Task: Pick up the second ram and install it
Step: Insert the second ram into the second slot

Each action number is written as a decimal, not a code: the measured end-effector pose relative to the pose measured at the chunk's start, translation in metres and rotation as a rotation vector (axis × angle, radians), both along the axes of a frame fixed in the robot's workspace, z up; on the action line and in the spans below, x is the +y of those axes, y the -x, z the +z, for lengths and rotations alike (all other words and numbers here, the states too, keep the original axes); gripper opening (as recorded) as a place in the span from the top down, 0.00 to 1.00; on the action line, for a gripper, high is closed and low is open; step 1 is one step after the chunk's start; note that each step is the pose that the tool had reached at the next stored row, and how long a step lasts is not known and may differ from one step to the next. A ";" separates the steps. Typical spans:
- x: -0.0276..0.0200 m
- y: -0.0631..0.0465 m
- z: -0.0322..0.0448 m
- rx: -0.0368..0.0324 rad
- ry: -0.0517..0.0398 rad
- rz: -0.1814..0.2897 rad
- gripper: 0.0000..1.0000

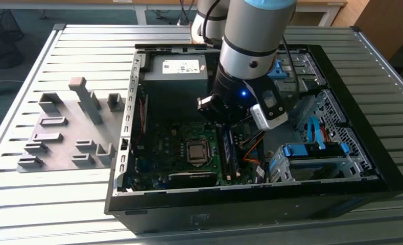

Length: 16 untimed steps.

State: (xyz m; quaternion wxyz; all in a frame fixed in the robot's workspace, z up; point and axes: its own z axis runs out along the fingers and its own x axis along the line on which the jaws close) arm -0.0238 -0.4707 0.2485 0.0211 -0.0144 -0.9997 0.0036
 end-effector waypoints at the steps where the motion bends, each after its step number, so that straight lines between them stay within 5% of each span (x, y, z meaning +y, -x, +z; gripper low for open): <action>1: -0.0001 0.000 -0.0017 0.0001 0.0001 -0.003 0.86; 16: -0.0028 0.000 -0.0233 0.0021 0.0015 -0.032 0.86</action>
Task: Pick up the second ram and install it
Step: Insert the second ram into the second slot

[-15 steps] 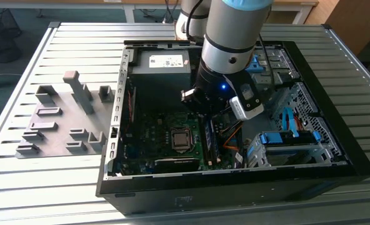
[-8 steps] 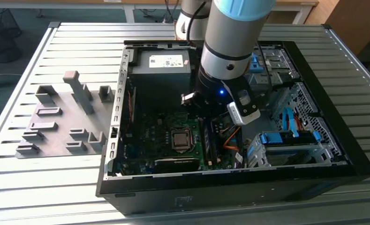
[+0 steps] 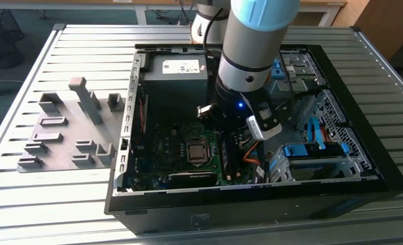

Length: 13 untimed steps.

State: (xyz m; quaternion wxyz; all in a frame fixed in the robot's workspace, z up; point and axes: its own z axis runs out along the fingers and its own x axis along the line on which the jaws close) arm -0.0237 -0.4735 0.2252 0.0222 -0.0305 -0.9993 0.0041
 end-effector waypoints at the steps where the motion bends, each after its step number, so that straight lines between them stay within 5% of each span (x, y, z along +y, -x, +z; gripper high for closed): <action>1: -0.0002 0.000 -0.0015 0.0000 -0.0001 -0.001 0.86; 13: -0.0009 -0.002 -0.0075 0.0003 -0.0003 -0.007 0.86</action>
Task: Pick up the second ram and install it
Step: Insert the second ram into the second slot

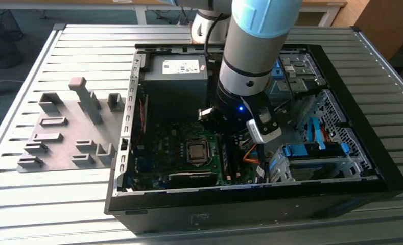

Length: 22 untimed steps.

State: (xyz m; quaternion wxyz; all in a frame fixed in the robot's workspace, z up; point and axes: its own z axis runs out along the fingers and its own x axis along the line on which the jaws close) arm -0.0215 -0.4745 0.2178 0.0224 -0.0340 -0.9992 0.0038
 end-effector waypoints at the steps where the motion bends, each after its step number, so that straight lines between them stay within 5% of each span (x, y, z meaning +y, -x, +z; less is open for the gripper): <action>1: 0.0000 0.000 -0.0005 0.0000 0.0000 0.000 0.86; 22: -0.0005 0.000 -0.0074 0.0001 -0.0003 0.000 0.86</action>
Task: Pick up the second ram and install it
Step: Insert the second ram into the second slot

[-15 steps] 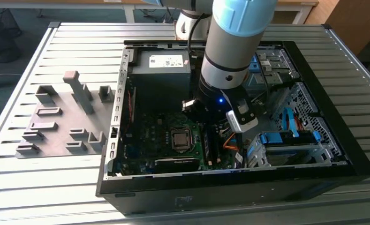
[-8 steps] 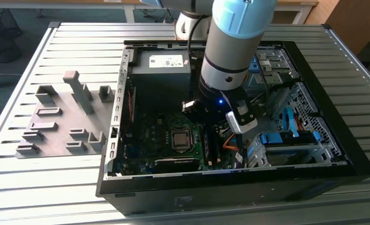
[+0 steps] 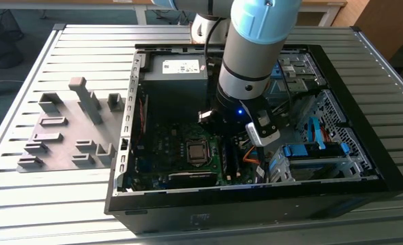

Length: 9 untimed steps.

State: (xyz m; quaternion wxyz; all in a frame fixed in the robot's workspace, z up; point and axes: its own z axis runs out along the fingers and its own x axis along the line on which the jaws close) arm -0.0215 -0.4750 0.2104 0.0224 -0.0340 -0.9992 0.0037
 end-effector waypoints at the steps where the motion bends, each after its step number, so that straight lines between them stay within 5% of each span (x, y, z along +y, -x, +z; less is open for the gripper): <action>1: 0.0000 0.000 0.0000 0.0000 0.0000 0.000 0.86; 9: -0.0002 0.000 0.0028 -0.0001 -0.0005 0.000 0.86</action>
